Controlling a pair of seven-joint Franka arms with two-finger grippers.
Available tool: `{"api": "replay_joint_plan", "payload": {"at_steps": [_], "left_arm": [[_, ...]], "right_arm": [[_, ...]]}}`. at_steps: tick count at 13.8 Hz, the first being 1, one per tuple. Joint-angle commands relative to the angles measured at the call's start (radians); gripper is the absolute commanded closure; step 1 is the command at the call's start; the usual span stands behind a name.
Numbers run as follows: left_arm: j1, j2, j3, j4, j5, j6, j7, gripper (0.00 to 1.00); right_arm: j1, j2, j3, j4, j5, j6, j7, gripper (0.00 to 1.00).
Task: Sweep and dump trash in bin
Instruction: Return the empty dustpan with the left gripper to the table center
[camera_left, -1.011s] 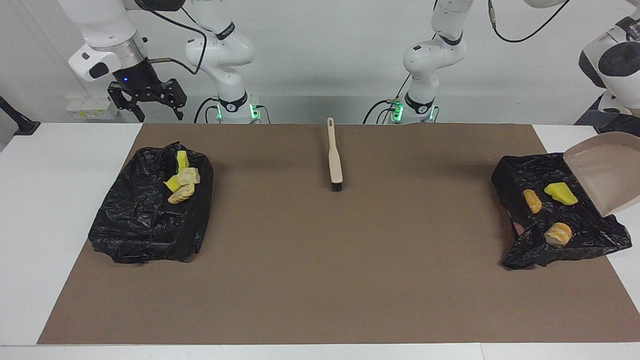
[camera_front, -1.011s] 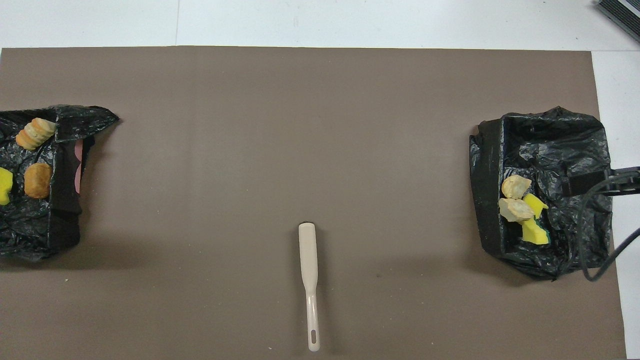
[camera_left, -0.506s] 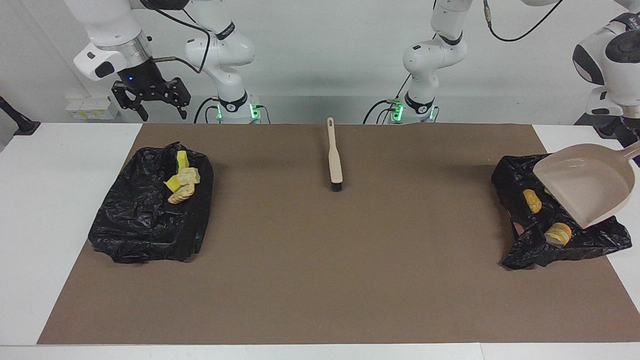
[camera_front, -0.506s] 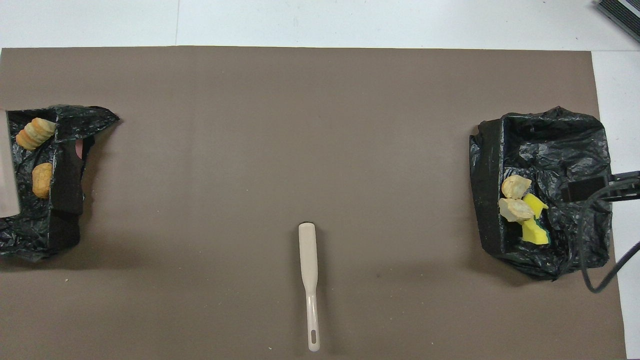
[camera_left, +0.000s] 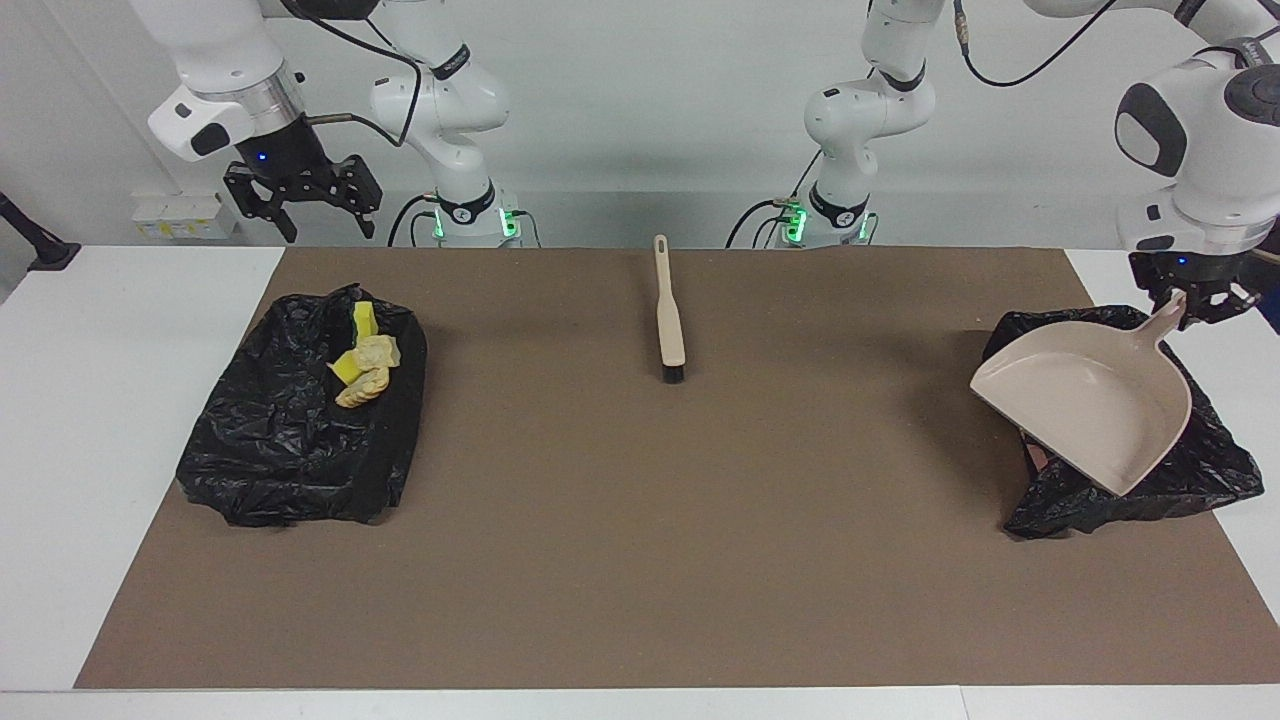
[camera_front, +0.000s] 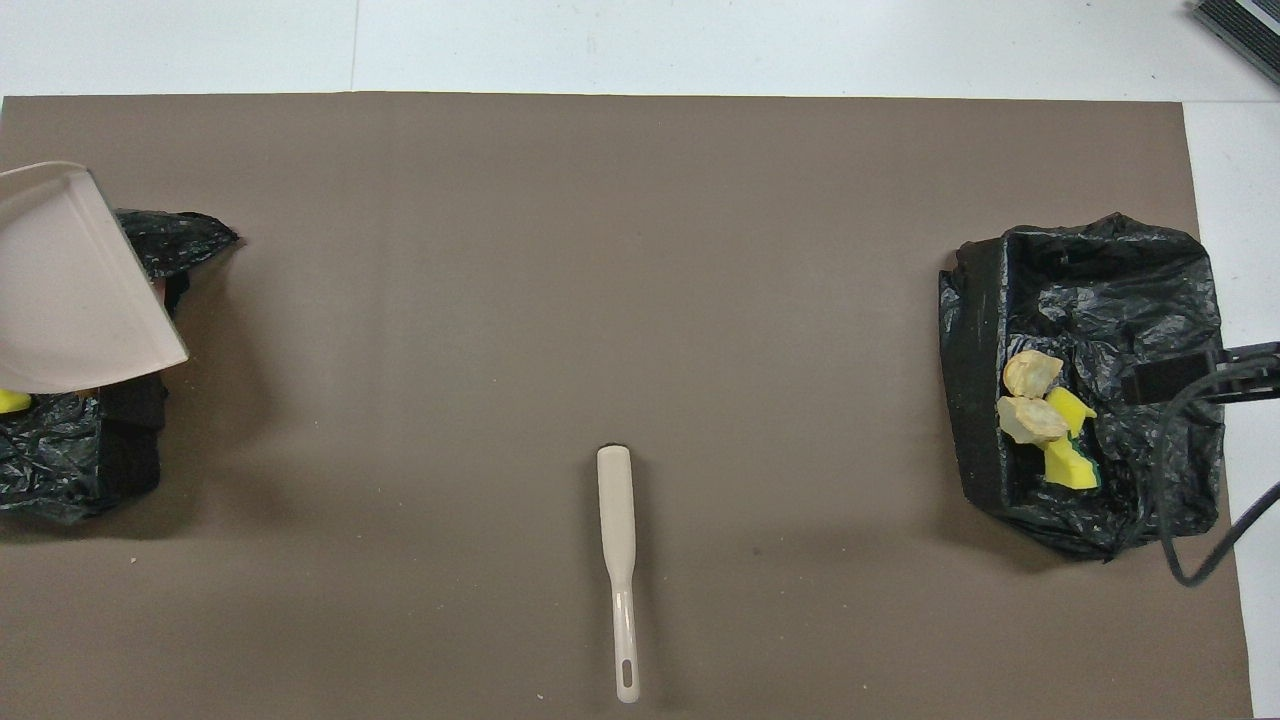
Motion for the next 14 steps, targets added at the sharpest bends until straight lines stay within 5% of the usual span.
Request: {"api": "replay_joint_plan", "payload": {"at_steps": [1, 9, 14], "left_arm": [[-0.091, -0.029, 0.012, -0.01, -0.083, -0.086, -0.219, 1.0], [-0.388, -0.057, 0.009, -0.029, -0.245, -0.162, -0.854, 1.0], [-0.592, 0.006, 0.011, -0.026, -0.351, -0.056, -1.153, 1.0]], "right_arm": [[-0.016, -0.001, 0.011, 0.008, -0.005, -0.01, -0.011, 0.0], [-0.016, 0.0, 0.011, 0.008, -0.005, -0.01, -0.011, 0.0], [-0.016, 0.0, 0.013, 0.008, -0.004, -0.01, -0.011, 0.0]]}}
